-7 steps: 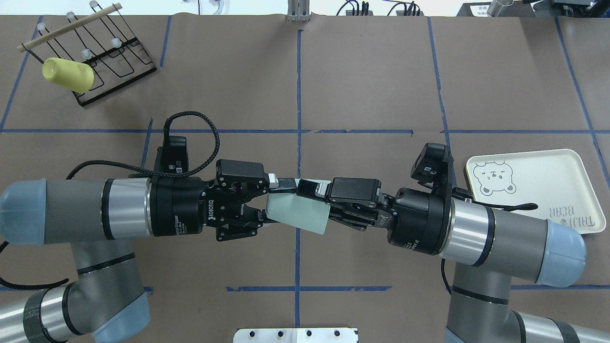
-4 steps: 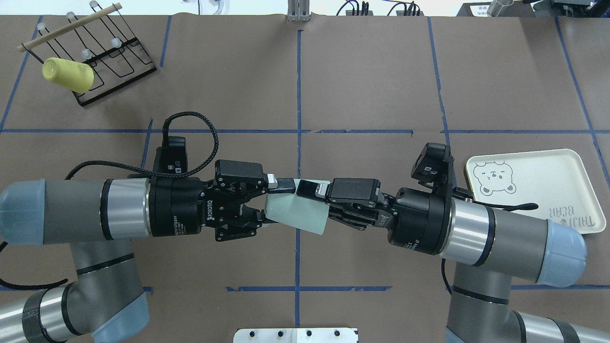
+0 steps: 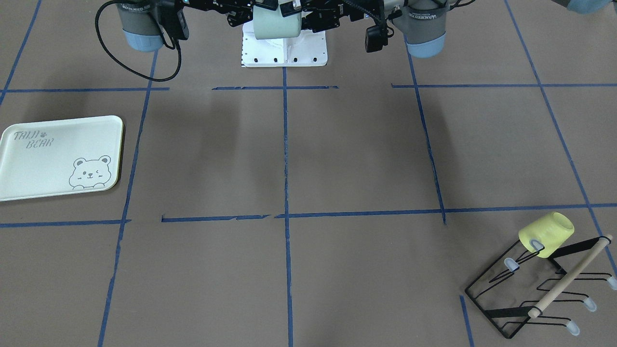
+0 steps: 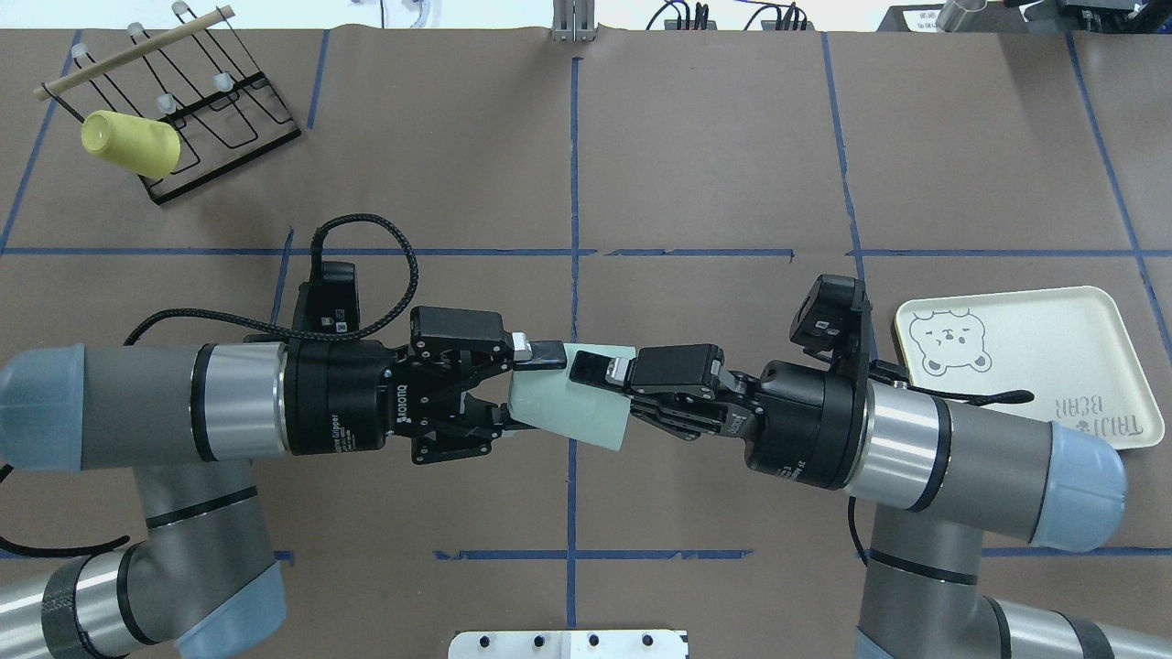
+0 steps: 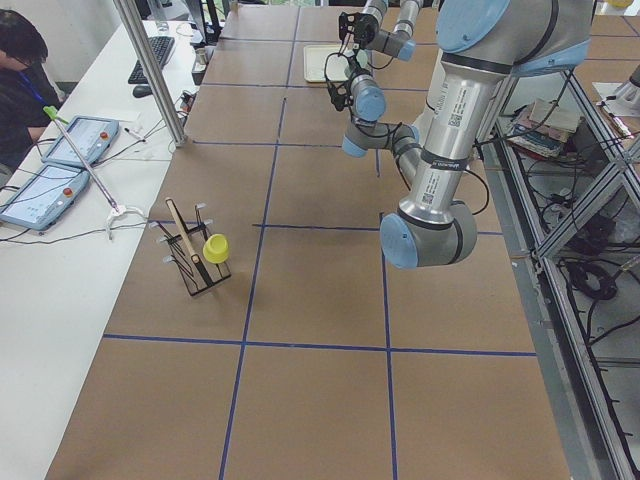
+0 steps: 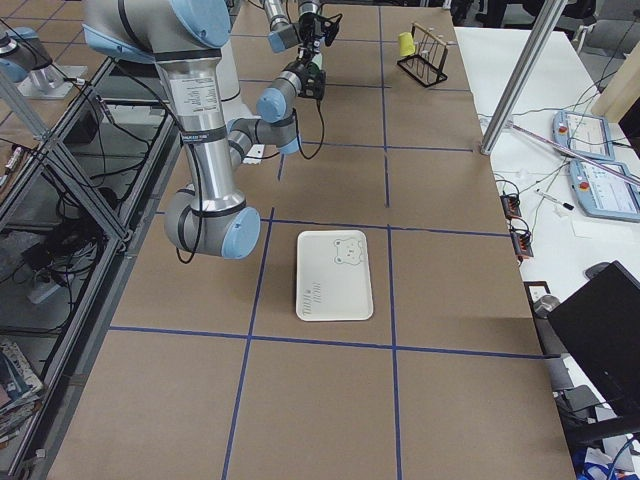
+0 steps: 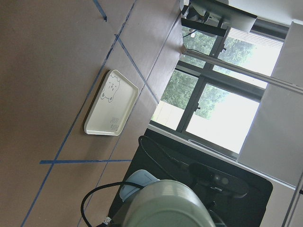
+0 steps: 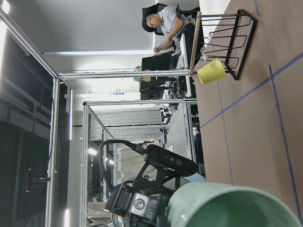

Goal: Left arm grabs green cup and hands to right arm on tray

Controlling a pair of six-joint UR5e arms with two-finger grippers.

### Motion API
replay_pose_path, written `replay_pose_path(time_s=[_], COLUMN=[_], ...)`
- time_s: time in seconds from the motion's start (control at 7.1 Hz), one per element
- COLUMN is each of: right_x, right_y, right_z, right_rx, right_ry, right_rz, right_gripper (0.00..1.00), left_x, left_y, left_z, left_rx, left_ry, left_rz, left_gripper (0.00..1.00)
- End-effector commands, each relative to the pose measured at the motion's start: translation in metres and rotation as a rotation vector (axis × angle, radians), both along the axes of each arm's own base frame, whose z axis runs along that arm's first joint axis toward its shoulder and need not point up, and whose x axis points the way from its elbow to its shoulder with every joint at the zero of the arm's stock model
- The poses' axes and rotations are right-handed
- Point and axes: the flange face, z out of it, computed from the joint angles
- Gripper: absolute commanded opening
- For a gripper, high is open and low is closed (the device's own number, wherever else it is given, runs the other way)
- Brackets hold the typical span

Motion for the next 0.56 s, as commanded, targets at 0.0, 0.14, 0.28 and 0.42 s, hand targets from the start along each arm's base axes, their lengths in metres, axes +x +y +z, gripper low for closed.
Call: replay_pose_path(time_s=[0.0,0.14,0.28,0.42], right_x=[0.000,0.000,-0.001,-0.001], right_y=[0.000,0.000,0.000,0.000], right_z=[0.000,0.000,0.002,0.009], right_rx=[0.000,0.000,-0.001,-0.008], right_ry=[-0.001,0.001,0.005,0.025], right_rz=[0.000,0.000,-0.002,0.000], right_gripper=[0.00,0.00,0.00,0.00], left_x=[0.000,-0.005,-0.013,-0.017], left_y=[-0.007,-0.018,-0.040,-0.068], left_z=[0.003,0.004,0.009,0.021], left_rx=[0.000,-0.010,-0.020,-0.047], left_ry=[-0.012,-0.023,-0.040,-0.088], left_rz=[-0.020,-0.046,-0.093,-0.143], left_gripper=[1.00,1.00,1.00,1.00])
